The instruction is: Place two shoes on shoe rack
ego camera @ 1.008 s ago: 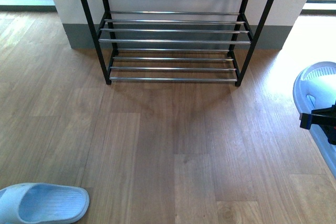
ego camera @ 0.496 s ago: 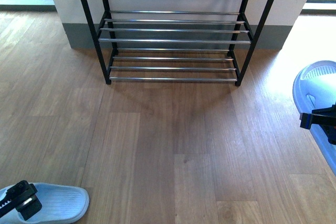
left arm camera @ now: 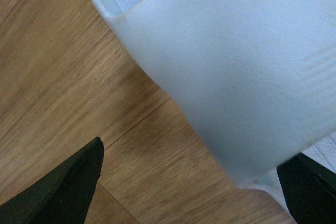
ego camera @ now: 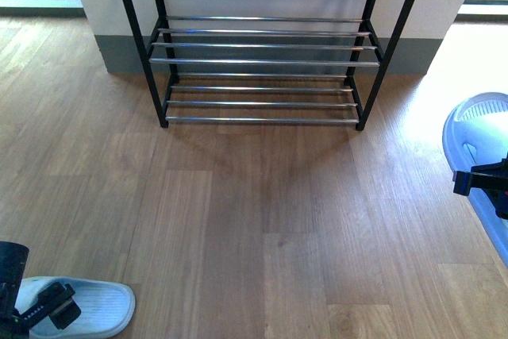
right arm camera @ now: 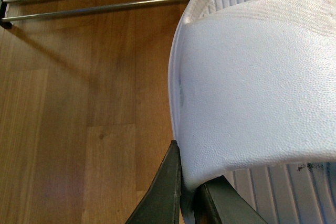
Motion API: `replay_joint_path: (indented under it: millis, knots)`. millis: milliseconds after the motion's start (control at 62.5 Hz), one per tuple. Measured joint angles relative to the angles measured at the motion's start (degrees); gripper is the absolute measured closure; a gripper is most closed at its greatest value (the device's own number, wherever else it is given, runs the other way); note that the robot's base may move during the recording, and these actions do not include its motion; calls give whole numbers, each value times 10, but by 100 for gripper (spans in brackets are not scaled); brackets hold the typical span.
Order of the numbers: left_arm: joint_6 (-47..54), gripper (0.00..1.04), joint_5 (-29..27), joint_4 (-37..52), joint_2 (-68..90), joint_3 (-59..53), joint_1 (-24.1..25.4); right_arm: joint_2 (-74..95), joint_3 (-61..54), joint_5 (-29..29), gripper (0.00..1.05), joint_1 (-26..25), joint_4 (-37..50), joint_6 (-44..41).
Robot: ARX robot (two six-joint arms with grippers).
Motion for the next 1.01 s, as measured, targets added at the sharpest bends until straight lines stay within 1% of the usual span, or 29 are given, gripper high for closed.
replay_joint_path:
  millis: [96, 176, 208, 224, 320, 448, 624, 768, 880, 960, 1008]
  knots:
    - [0, 9, 2, -16, 12, 24, -1, 0, 0, 0, 103, 0, 0, 0]
    - [10, 10, -1, -50, 21, 55, 0, 0, 0, 0, 103, 0, 0, 0]
    - [12, 17, 0, -61, 22, 65, 0, 0, 0, 0, 103, 0, 0, 0]
    - [14, 19, 0, -64, 22, 68, 0, 0, 0, 0, 103, 0, 0, 0]
    - [28, 40, 6, -88, 24, 92, 0, 0, 0, 0, 103, 0, 0, 0]
    - [39, 58, 10, -106, 26, 111, -1, 0, 0, 0, 103, 0, 0, 0]
    - [55, 73, 2, -118, 26, 120, -2, 0, 0, 0, 103, 0, 0, 0]
    - [97, 79, -18, -110, 21, 119, -5, 0, 0, 0, 103, 0, 0, 0]
    - [158, 87, -39, -71, 9, 117, -3, 0, 0, 0, 103, 0, 0, 0]
    - [227, 102, -53, -36, -36, 91, 13, 0, 0, 0, 103, 0, 0, 0]
    - [269, 103, -60, -19, -71, 63, 20, 0, 0, -1, 103, 0, 0, 0]
